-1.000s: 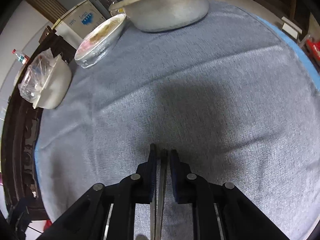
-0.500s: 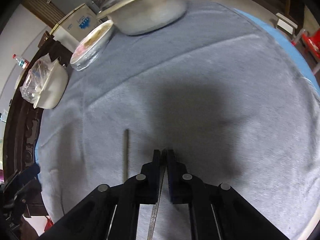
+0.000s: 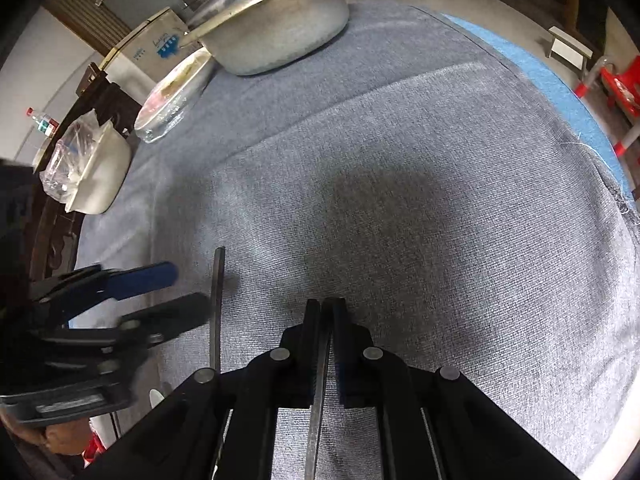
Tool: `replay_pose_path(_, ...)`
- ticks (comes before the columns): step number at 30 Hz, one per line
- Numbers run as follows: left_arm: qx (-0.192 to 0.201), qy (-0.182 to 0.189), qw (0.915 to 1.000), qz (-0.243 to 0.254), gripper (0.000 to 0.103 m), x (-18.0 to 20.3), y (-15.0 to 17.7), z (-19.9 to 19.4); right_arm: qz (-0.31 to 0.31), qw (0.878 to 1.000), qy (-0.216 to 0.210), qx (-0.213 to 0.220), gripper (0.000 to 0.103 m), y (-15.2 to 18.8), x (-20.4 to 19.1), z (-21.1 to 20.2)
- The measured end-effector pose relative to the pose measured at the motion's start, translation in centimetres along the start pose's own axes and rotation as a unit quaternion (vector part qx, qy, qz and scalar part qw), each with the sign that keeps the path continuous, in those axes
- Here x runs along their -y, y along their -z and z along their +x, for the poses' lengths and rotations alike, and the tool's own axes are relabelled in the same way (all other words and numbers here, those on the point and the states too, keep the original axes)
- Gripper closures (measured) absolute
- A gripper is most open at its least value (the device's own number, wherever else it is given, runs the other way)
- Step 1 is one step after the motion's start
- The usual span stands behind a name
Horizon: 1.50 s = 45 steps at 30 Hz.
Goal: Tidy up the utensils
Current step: 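Grasp a dark chopstick with the left gripper while the right gripper lifts its chopstick, then carry both chopsticks to the black holder and open the left gripper over it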
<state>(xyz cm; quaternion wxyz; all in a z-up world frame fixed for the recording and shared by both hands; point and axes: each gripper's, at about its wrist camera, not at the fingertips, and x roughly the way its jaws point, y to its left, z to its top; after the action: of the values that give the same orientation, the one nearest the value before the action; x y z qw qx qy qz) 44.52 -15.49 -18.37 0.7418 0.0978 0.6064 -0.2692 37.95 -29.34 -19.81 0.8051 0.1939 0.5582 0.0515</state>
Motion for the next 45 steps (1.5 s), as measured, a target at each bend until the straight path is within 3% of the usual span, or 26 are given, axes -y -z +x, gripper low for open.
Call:
replay_pose_path(2, -0.016, -0.004, 0.9999, 0.001, 0.07, 0.2, 0.1, 1.1, 0.01, 1.0, -0.013, 0.002, 0.095, 0.1, 0.5, -0.1)
replay_pose_path(5, 0.001, -0.018, 0.9996, 0.021, 0.089, 0.5, 0.4, 1.2, 0.017, 0.999, -0.03, 0.005, 0.091, 0.7, 1.3, -0.6)
replay_pose_path(7, 0.008, -0.024, 0.9993, 0.028, 0.093, 0.5, 0.5, 1.2, 0.013, 0.999, -0.032, 0.007, 0.084, 1.1, 1.4, -1.1)
replay_pose_path(9, 0.011, -0.021, 0.9994, 0.027, 0.094, 0.3, 0.7, 1.4, 0.006, 0.999, -0.035, 0.009, 0.069, 1.4, 1.2, -1.7)
replay_pose_path(14, 0.018, -0.018, 0.9996, 0.016, 0.096, -0.3, 1.6, 1.1, -0.027, 0.999, 0.016, -0.017, 0.066, 1.2, -0.6, -1.0)
replay_pose_path(18, 0.037, -0.015, 0.9992, 0.001, 0.097, -1.1, 2.3, -0.3, -0.099, 0.991, 0.085, -0.006, 0.094, 2.0, -2.9, -0.4)
replay_pose_path(21, 0.057, -0.014, 0.9982, -0.014, 0.097, -1.9, 2.7, -1.8, -0.108, 0.989, 0.098, -0.001, 0.095, 2.5, -3.2, -0.3)
replay_pose_path(23, 0.071, -0.014, 0.9972, -0.021, 0.097, -2.1, 3.4, -3.1, -0.097, 0.992, 0.084, 0.002, 0.096, 2.7, -3.0, -0.5)
replay_pose_path(28, 0.11, -0.017, 0.993, -0.038, 0.097, -3.3, 4.7, -7.5, -0.082, 0.994, 0.051, 0.05, 0.097, 3.8, -2.9, -4.0)
replay_pose_path(34, 0.175, -0.023, 0.9819, -0.069, 0.097, -5.0, 7.7, -14.2, -0.086, 0.987, 0.031, 0.133, 0.097, 5.6, -4.6, -10.4)
replay_pose_path(38, 0.217, -0.03, 0.9713, -0.093, 0.097, -5.8, 10.7, -18.2, -0.08, 0.98, 0.014, 0.184, 0.097, 8.0, -4.8, -15.1)
replay_pose_path(45, 0.283, -0.059, 0.9478, -0.134, 0.097, -6.5, 17.9, -24.0, -0.084, 0.956, 0.01, 0.28, 0.097, 13.9, -6.3, -21.2)
